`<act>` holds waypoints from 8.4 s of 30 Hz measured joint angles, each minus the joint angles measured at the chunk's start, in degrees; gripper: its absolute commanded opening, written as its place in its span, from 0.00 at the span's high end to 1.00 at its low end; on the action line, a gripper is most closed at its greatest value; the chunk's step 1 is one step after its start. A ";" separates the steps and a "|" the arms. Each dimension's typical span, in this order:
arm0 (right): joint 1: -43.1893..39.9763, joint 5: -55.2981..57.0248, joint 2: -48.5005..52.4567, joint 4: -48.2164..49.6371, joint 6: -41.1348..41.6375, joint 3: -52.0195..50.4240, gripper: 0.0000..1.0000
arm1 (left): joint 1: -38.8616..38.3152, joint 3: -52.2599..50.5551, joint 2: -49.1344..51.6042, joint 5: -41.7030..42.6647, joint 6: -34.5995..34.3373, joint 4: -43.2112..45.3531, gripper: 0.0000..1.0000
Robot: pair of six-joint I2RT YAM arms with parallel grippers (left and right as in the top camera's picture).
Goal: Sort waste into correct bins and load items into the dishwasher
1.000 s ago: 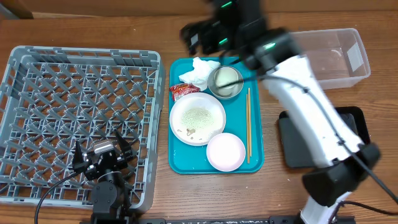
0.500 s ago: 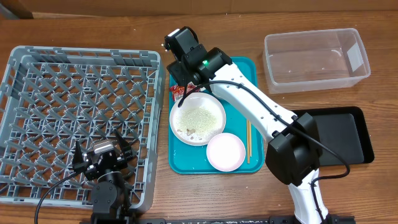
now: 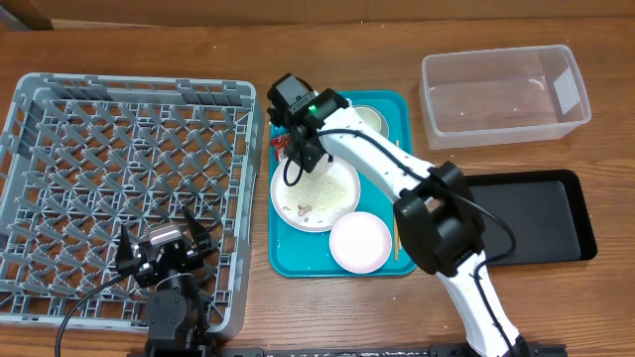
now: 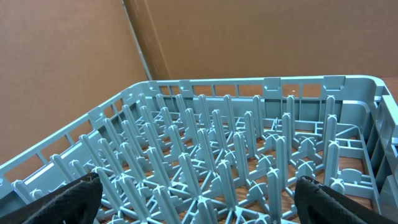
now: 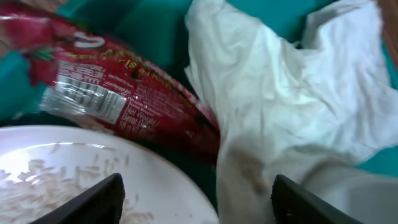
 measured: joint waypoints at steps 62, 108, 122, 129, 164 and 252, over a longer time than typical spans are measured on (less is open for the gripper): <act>-18.58 18.95 0.26 -24.68 33.90 44.98 0.96 | 0.00 0.00 0.00 0.00 0.00 0.00 0.00; -9.18 -5.22 0.28 11.87 28.48 12.68 0.17 | 0.00 0.00 0.00 0.00 0.00 0.00 0.00; -8.57 -3.02 0.28 15.91 28.00 3.56 0.27 | 0.00 0.00 0.00 0.00 0.00 0.00 0.00; -8.57 -10.69 0.28 10.03 27.78 3.58 0.14 | 0.00 0.00 0.00 0.00 0.00 0.00 0.00; -4.07 1.62 9.05 19.96 27.23 4.35 0.66 | 0.00 0.00 0.00 -0.02 0.00 0.00 0.00; -1.40 -16.26 3.50 -18.69 0.48 28.24 0.04 | 0.00 0.00 0.00 0.00 0.00 0.00 0.00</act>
